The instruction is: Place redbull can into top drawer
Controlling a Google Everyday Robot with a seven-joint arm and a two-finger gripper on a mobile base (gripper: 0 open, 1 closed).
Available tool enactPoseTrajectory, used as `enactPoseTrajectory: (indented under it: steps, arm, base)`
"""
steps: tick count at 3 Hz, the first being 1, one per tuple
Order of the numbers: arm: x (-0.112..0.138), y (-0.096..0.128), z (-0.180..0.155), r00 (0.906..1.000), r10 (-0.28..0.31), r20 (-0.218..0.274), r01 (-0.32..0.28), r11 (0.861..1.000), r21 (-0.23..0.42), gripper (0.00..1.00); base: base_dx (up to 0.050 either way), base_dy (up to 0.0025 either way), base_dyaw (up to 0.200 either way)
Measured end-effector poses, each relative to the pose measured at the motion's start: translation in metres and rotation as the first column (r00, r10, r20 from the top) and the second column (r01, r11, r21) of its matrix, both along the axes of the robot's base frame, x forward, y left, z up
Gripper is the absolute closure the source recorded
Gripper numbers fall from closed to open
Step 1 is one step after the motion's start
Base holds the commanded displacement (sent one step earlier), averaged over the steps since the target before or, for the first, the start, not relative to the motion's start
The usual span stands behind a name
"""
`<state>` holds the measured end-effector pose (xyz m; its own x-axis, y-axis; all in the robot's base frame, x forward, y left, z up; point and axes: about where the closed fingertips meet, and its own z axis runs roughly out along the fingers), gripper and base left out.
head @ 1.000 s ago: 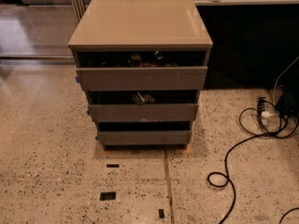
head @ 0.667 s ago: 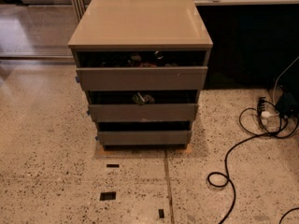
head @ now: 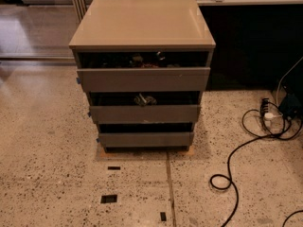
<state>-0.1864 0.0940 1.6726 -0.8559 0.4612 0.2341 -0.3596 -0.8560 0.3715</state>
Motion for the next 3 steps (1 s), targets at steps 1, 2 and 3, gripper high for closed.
enactPoseTrajectory:
  steps: [1, 2, 3]
  arm:
    - [0.0, 0.0, 0.0, 1.0, 0.0, 0.0, 0.0, 1.0, 0.0, 0.0]
    - [0.0, 0.0, 0.0, 1.0, 0.0, 0.0, 0.0, 1.0, 0.0, 0.0]
    - [0.0, 0.0, 0.0, 1.0, 0.0, 0.0, 0.0, 1.0, 0.0, 0.0]
  base:
    - [0.0, 0.0, 0.0]
    - [0.0, 0.0, 0.0]
    - [0.0, 0.0, 0.0]
